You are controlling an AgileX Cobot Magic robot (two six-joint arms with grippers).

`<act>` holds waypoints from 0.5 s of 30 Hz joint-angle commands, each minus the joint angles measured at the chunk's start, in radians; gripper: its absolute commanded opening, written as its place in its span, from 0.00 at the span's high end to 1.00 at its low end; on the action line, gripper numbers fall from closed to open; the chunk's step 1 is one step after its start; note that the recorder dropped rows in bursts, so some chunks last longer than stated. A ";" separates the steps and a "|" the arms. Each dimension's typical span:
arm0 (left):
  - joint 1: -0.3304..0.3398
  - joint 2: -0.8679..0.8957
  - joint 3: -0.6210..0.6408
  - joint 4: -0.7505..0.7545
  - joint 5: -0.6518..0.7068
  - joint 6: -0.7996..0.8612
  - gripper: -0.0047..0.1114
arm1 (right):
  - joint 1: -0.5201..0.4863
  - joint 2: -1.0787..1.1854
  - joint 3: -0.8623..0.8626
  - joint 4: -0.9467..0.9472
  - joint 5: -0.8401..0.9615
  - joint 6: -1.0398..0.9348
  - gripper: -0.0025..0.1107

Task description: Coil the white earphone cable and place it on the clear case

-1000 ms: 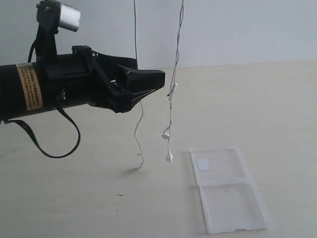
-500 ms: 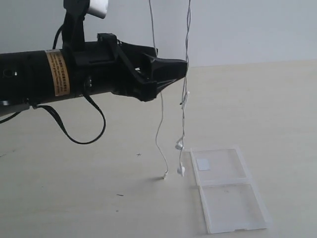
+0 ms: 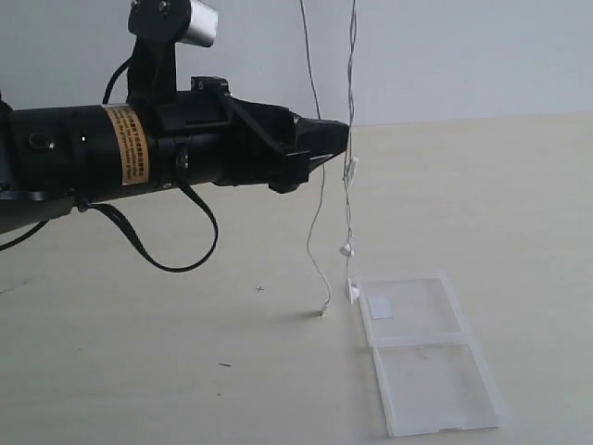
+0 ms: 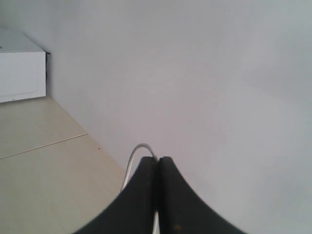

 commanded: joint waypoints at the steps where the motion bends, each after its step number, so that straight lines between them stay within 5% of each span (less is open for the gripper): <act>1: -0.006 0.002 -0.044 -0.030 0.070 0.007 0.34 | -0.003 0.010 -0.007 -0.016 -0.058 0.091 0.98; 15: -0.080 0.075 -0.172 -0.030 0.237 0.074 0.40 | -0.003 0.010 -0.007 -0.188 -0.133 0.402 0.98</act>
